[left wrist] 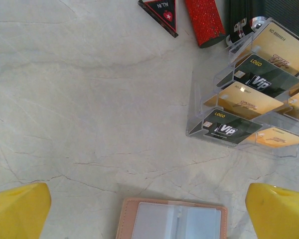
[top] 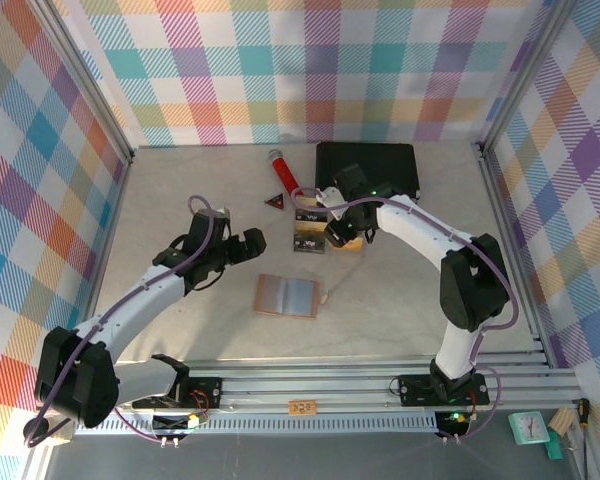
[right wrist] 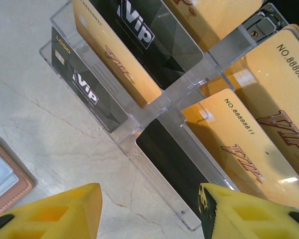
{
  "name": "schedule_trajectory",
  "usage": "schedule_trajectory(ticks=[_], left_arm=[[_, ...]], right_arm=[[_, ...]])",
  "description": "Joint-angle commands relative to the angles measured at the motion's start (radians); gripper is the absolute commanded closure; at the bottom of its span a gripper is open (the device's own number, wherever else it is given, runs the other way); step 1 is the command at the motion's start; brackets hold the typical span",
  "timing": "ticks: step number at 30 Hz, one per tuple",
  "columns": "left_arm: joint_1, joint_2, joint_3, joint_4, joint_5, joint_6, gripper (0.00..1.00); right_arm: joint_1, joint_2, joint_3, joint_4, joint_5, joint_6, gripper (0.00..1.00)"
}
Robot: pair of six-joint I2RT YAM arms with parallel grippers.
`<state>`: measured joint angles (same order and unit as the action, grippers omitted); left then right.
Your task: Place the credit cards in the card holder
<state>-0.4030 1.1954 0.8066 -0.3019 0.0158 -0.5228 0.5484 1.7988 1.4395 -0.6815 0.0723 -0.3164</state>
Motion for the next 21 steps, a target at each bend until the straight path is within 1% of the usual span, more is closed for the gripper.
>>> schedule_trajectory(ticks=[1,13,21], left_arm=[[0.012,-0.031,-0.010,-0.034,-0.010,0.015,0.00],[0.012,-0.030,-0.029,-0.037,0.009,0.014,0.00],[0.012,-0.019,-0.034,-0.020,0.018,0.012,0.00]], right_arm=[[-0.004,0.030,0.004,-0.021,0.020,-0.046,0.46],[-0.021,0.066,-0.005,-0.012,0.053,-0.064,0.52],[-0.026,0.095,0.005,-0.014,0.066,-0.066,0.60]])
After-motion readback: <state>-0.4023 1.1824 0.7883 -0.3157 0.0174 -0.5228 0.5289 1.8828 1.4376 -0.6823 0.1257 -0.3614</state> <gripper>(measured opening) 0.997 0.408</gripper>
